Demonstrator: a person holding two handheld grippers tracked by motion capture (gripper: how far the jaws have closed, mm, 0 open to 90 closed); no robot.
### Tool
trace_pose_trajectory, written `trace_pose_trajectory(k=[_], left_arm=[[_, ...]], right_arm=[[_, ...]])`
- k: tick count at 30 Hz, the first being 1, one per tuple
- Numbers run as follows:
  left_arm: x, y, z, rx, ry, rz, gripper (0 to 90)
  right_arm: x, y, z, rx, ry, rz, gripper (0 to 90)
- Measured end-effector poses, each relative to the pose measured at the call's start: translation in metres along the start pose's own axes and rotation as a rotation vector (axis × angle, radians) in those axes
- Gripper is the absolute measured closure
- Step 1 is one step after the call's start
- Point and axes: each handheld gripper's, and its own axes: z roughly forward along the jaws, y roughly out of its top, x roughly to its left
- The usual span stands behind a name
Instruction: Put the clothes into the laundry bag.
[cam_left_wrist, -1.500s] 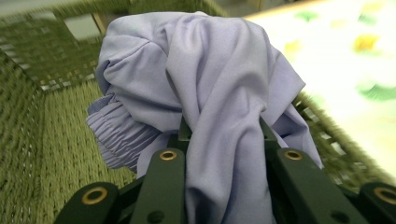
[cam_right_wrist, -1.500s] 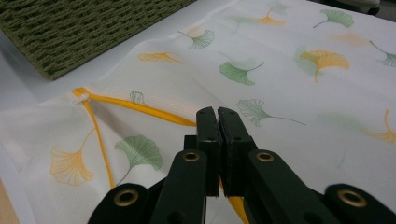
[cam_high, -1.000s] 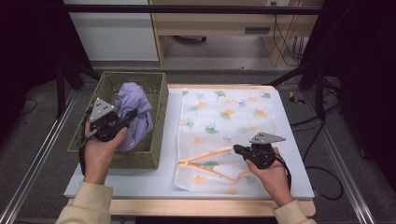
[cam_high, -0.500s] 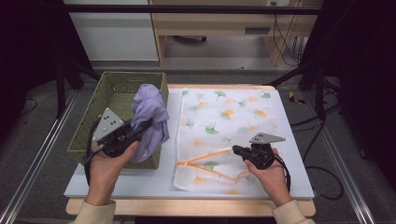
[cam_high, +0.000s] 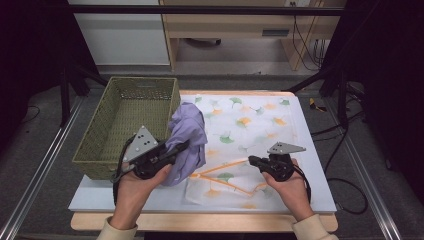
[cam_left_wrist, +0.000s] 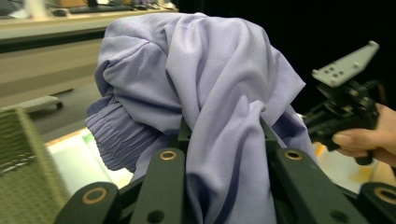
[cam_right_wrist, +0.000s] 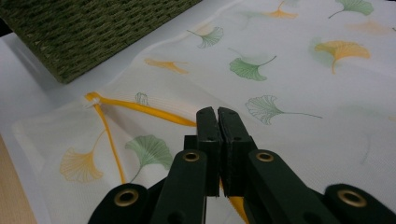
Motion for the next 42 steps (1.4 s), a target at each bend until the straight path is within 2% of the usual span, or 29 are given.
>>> trace_pose_trajectory(k=[9, 16, 21, 26, 28, 42], left_arm=[[-0.026, 0.002, 0.011, 0.004, -0.065, 0.033, 72.1], [-0.041, 0.001, 0.017, 0.011, -0.102, 0.042, 72.0], [-0.052, 0.003, 0.020, 0.008, -0.130, 0.054, 71.9], [-0.055, 0.002, 0.023, 0.012, -0.147, 0.045, 71.9], [-0.056, 0.000, 0.025, 0.017, -0.149, 0.040, 71.9], [-0.065, -0.008, 0.037, 0.039, -0.176, 0.040, 71.8]], right_arm=[[-0.002, 0.002, -0.003, -0.015, 0.013, 0.009, 88.5], [-0.006, 0.003, -0.005, -0.034, 0.045, 0.059, 88.5], [-0.008, 0.003, -0.006, -0.038, 0.052, 0.067, 88.5], [-0.008, 0.003, -0.007, -0.042, 0.061, 0.081, 88.6], [-0.010, 0.003, -0.007, -0.054, 0.068, 0.101, 88.6], [-0.010, 0.006, -0.009, -0.061, 0.073, 0.110, 88.6]])
